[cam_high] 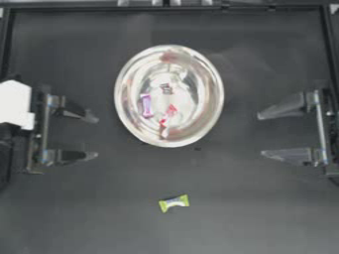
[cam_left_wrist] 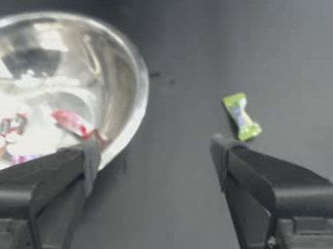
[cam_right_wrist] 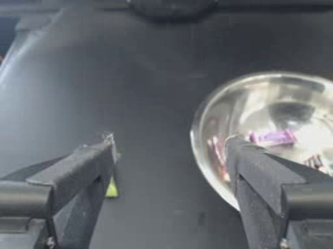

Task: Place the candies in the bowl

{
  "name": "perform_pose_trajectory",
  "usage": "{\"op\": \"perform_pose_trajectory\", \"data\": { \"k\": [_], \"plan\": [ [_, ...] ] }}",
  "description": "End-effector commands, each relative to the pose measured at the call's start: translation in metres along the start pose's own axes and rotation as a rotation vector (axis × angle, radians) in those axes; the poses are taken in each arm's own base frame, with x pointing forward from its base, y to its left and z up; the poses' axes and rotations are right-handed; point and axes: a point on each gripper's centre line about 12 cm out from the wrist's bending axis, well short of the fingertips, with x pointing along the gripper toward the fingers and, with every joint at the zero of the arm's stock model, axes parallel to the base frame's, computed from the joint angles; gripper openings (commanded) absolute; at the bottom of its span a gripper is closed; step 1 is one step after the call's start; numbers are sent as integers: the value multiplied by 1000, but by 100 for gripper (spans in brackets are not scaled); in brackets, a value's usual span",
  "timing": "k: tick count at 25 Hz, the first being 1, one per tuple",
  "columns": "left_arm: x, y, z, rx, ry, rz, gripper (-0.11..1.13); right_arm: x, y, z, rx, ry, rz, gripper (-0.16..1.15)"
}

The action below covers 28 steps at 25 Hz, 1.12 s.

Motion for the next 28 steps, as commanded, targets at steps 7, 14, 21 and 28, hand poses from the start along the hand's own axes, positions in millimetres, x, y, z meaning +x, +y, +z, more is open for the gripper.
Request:
{"op": "perform_pose_trajectory", "data": {
  "k": [7, 14, 21, 28],
  "plan": [
    [69, -17, 28, 24, 174, -76, 100, -14, 1, -5, -9, -15, 3, 96],
    [106, -31, 37, 40, 254, -120, 100, -21, 0, -11, -10, -30, 5, 96],
    [135, -41, 34, 21, 338, -138, 100, -22, 0, -14, -18, -30, 5, 96],
    [165, -50, 27, 7, 432, -141, 100, -23, 0, -13, -30, -38, 6, 96]
  ]
}}
